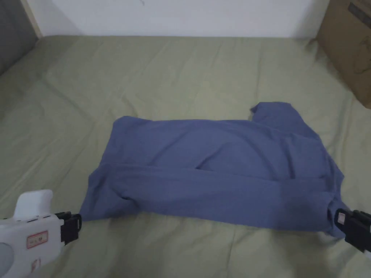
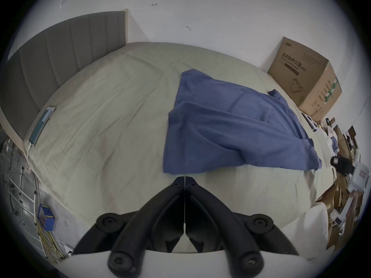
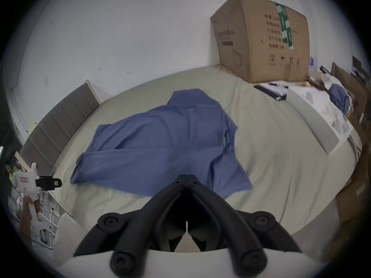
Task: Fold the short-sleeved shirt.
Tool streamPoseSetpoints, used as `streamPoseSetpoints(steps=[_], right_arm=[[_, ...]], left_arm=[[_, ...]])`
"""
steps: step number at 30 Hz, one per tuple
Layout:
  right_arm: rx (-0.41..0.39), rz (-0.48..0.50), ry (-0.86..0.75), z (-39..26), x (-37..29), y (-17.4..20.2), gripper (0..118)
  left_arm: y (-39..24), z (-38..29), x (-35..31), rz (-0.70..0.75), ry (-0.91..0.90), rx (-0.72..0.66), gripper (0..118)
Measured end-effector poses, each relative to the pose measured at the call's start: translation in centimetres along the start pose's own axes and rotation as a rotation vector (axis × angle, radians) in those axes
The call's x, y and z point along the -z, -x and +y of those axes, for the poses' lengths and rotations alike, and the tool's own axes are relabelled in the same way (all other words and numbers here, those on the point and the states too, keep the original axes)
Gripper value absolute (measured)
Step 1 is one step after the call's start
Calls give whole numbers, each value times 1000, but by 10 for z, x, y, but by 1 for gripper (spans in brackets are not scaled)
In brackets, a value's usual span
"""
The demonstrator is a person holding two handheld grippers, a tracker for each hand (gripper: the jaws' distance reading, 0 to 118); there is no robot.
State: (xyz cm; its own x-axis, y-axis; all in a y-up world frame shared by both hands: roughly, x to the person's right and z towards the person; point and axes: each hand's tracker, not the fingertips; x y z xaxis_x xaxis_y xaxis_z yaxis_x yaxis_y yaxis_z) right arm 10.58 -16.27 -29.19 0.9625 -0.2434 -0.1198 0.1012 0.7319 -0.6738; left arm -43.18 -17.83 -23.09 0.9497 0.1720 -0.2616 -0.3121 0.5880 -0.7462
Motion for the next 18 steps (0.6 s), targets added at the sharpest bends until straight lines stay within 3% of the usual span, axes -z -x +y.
streamPoseSetpoints(steps=[1, 4, 5, 9, 11, 16, 18], right_arm=[[-9, -4, 0, -4, 0, 1, 0], [3, -16, 27, -9, 2, -1, 0], [8, -19, 29, -10, 2, -2, 0], [29, -37, 33, -8, 4, -4, 0], [37, -42, 38, -7, 5, -6, 0], [36, -83, 54, -8, 12, -17, 0], [45, -110, 61, -7, 17, -21, 4]], left_arm=[[1, 3, 6, 3, -1, -4, 11], [7, 19, 27, -11, 32, -37, 103], [4, 23, 32, -15, 26, -40, 109], [0, 39, 69, 50, 75, 21, 107], [1, 35, 90, 98, 110, 67, 77], [-19, 27, 88, 133, 69, 142, 61], [-22, 26, 83, 141, 68, 157, 44]])
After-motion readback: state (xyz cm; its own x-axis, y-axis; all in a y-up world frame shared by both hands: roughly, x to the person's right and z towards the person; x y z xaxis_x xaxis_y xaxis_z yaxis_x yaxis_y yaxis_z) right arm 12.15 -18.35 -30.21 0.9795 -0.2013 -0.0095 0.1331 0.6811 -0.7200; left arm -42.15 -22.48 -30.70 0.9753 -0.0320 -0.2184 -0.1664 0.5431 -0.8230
